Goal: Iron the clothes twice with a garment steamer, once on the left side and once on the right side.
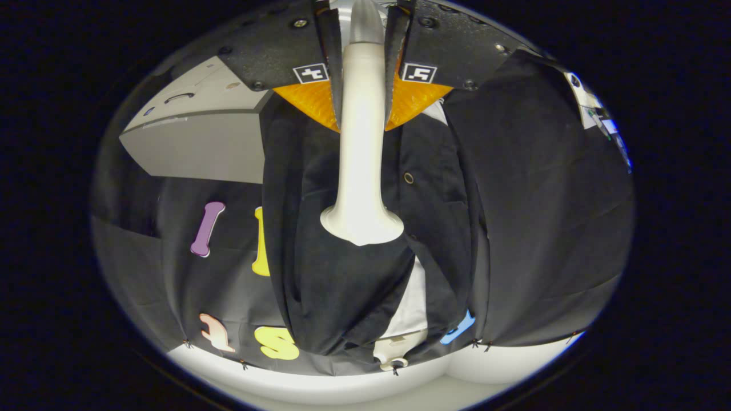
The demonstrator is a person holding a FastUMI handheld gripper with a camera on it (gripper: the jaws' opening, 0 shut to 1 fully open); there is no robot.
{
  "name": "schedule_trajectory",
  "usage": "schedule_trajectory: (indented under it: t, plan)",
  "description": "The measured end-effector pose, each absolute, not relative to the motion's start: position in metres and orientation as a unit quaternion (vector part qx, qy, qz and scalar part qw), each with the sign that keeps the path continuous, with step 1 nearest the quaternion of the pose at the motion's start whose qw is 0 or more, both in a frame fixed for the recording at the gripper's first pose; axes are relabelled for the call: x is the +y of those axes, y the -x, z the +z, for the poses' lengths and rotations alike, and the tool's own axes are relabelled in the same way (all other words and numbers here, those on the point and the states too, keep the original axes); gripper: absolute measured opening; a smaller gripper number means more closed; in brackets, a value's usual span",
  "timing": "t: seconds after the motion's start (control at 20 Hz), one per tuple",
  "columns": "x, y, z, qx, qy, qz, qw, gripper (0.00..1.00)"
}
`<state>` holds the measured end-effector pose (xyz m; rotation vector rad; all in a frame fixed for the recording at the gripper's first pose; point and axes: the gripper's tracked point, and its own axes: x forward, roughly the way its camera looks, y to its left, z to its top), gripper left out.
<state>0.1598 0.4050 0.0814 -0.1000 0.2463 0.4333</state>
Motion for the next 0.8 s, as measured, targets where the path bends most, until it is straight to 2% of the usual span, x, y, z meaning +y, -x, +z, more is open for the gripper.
schedule_trajectory:
  t: [0.8]
  plan:
    - [0.392,-0.140,-0.020,0.201,0.089,0.221,0.950,0.33]
